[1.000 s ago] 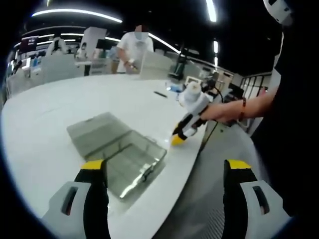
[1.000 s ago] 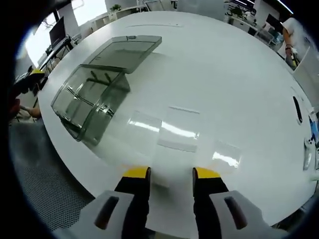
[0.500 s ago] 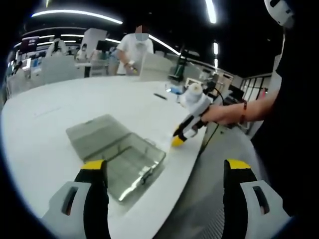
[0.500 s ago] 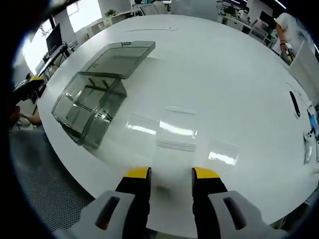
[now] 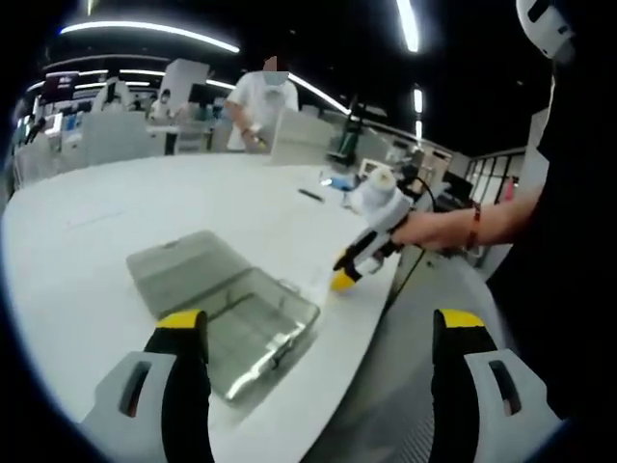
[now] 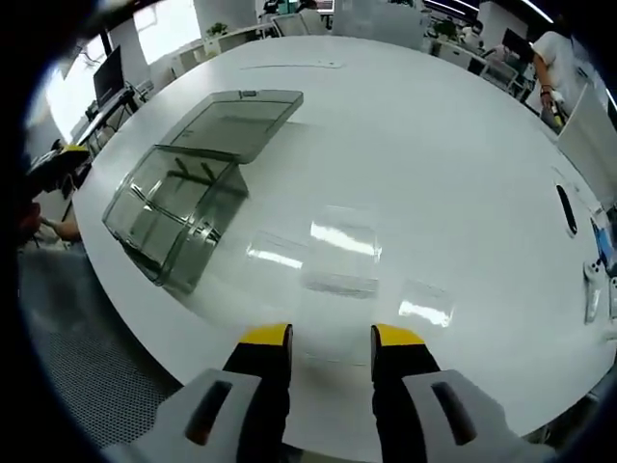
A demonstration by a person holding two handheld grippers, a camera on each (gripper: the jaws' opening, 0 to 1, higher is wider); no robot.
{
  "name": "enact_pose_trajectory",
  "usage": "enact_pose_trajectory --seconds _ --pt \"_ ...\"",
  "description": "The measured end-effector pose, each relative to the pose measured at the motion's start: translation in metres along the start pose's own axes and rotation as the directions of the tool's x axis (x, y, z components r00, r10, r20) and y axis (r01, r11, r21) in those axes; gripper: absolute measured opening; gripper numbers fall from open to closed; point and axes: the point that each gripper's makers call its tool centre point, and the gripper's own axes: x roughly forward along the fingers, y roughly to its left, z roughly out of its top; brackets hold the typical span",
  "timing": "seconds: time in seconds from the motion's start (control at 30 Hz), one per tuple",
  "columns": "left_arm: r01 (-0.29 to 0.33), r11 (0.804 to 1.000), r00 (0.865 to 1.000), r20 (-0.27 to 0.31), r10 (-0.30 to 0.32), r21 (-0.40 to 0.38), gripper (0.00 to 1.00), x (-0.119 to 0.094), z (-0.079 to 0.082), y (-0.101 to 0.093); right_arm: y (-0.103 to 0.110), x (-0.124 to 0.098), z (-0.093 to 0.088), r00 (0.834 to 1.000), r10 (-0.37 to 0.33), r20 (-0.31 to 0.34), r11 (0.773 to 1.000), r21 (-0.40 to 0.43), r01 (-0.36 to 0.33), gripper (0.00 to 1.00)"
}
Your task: Insert the divider into the dual guide fixture by aligning both edges with the guide slots and pushing it downward to the bottom, including one-sided entry, uneven engagement, binding, and posture correction.
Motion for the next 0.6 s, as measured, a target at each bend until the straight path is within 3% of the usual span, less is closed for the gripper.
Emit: enact_pose_trajectory --seconds 0.6 --pt "0.015 1.0 1.0 0.028 -0.015 -0.01 0.94 0.014 0.008 -0.009 0.0 -0.012 0.002 0.999 -0.001 0.05 1.0 0.017 0.0 0.28"
